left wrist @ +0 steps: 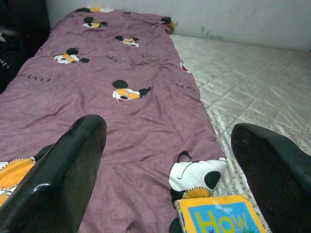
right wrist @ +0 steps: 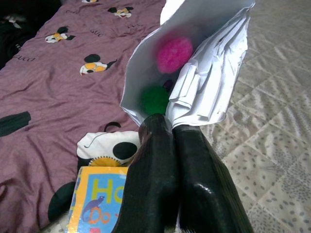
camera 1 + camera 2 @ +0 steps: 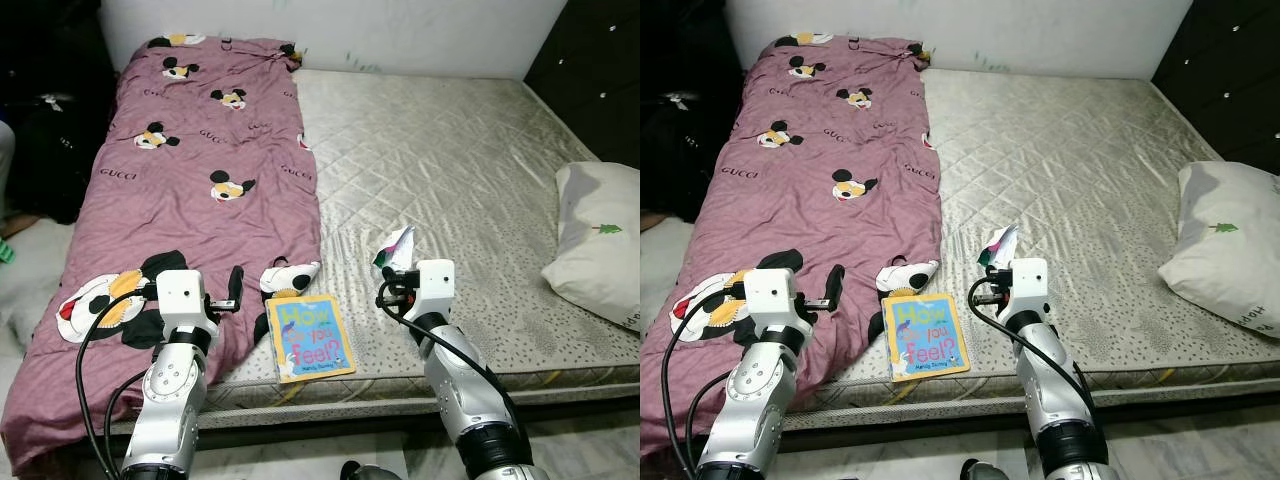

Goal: Clean up the room

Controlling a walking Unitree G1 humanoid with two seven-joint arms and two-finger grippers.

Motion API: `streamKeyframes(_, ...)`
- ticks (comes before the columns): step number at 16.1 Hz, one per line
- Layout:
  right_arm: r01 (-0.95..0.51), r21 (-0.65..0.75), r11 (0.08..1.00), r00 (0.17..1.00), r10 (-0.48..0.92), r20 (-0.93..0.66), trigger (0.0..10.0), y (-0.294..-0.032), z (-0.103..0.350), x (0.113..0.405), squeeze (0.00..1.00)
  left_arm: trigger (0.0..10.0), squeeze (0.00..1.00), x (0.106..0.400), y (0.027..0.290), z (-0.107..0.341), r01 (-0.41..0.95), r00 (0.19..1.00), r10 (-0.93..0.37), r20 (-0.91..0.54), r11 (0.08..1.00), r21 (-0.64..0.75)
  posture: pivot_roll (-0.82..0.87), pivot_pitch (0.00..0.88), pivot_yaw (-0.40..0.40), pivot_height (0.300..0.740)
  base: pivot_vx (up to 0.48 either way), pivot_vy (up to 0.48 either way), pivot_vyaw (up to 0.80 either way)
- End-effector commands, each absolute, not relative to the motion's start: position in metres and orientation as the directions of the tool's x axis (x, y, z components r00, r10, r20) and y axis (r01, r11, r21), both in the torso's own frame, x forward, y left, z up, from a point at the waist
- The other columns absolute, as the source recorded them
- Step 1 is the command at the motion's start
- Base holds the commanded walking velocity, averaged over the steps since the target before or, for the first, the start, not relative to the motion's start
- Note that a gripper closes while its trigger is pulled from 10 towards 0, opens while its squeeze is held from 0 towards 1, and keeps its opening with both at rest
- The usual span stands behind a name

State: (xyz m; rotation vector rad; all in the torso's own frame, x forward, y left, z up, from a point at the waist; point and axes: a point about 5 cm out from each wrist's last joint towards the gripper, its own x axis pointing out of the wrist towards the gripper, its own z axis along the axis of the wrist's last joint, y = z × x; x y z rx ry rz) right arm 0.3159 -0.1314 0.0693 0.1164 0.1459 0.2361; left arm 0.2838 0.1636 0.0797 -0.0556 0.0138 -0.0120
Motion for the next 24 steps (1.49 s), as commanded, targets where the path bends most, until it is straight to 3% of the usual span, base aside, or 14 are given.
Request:
streamKeyframes(1,-0.237,0.121,0.964,0.958,0.253,-0.133,10.0,-0.133,0.068,0.315,0.0,10.0,0.0,0.283,0.161,0.078,0.024,0.999,-0.025,-0.023,0.998,-0.059,-0.01,0.108,-0.055,0.74,0.0,0.45,0.0)
streamKeyframes(9,-0.291,0.018,0.956,0.953,0.292,-0.083,10.0,-0.123,0.076,0.316,0.0,10.0,0.0,0.283,0.161,0.078,0.014,1.0,-0.015,-0.022,0.998,-0.057,-0.01,0.116,-0.055,0.74,0.0,0.449,0.0)
streamKeyframes(11,-0.304,-0.045,0.952,0.948,0.297,-0.111,10.0,-0.121,0.074,0.315,0.0,10.0,0.0,0.284,0.162,0.078,0.004,1.0,-0.005,-0.023,0.999,-0.047,-0.01,0.116,-0.055,0.74,0.0,0.0,0.0)
streamKeyframes(13,-0.315,-0.015,0.949,0.944,0.311,-0.113,10.0,-0.122,0.073,0.313,0.0,10.0,0.0,0.284,0.165,0.078,-0.02,1.0,0.019,-0.024,0.999,-0.044,-0.01,0.118,-0.055,0.74,0.0,0.0,0.0)
streamKeyframes(24,-0.334,-0.018,0.942,0.939,0.331,-0.093,10.0,-0.119,0.074,0.315,0.0,10.0,0.0,0.288,0.169,0.082,-0.045,0.999,0.045,-0.011,0.999,-0.017,-0.01,0.117,-0.051,0.74,0.0,0.0,0.8)
